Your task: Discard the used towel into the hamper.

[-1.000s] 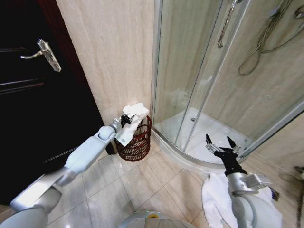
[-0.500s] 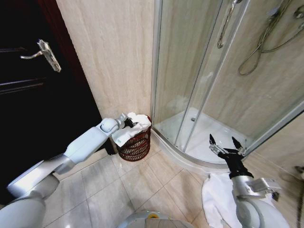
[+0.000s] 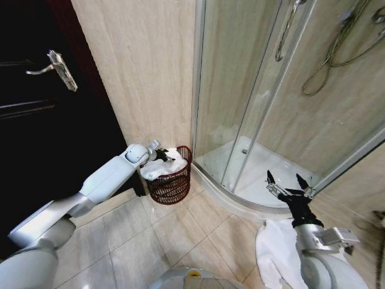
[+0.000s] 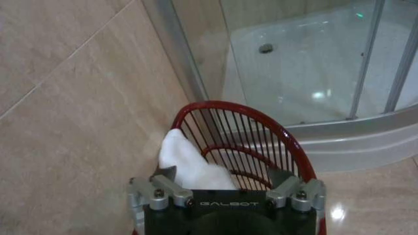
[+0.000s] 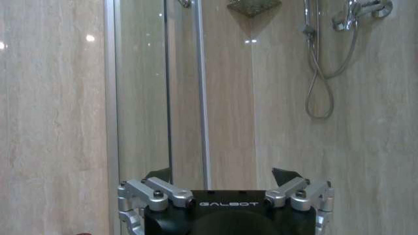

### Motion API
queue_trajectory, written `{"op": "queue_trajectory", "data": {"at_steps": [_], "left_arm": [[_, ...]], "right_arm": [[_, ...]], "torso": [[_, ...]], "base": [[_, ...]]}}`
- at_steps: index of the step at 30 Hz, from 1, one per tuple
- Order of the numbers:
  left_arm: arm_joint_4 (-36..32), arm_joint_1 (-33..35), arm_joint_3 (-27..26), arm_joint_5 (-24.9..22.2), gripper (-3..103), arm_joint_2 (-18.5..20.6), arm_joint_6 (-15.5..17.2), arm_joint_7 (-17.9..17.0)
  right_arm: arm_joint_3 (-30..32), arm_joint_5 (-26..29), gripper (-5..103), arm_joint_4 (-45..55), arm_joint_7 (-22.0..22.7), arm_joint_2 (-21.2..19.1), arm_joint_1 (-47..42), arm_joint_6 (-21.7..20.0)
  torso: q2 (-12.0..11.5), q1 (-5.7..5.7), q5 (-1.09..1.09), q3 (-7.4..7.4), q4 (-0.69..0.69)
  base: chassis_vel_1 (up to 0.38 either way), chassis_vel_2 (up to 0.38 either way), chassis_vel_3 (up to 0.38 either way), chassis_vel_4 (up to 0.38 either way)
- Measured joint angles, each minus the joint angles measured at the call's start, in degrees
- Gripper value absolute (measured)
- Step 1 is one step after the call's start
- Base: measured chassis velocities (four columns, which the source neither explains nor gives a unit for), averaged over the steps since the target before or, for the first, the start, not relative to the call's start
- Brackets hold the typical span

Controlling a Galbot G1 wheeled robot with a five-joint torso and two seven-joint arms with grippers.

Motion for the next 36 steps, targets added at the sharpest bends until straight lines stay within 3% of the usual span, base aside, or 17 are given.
{"op": "queue_trajectory", "data": {"at_steps": [1,6,36], "left_arm": [[-0.2,0.0,-0.1,0.0,97,0.2,0.0,0.1],[-0.7,0.1,-0.2,-0.1,100,0.4,0.4,0.5],[-3.0,3.0,-3.4,-0.8,100,1.8,1.0,1.3]], "right_arm": [[0.0,0.0,100,-0.2,0.0,0.0,0.1,0.0],[-0.1,0.0,100,-0.5,0.0,-0.1,0.6,0.0],[0.0,0.0,100,-0.7,0.8,-0.5,1.7,-0.6]], "torso": [[0.0,0.00,0.01,0.00,0.00],[0.0,0.00,0.01,0.00,0.00],[0.0,0.00,0.00,0.00,-0.01]], "base": [[0.000,0.000,0.000,0.000],[0.000,0.000,0.000,0.000],[0.000,0.000,0.000,0.000]]}}
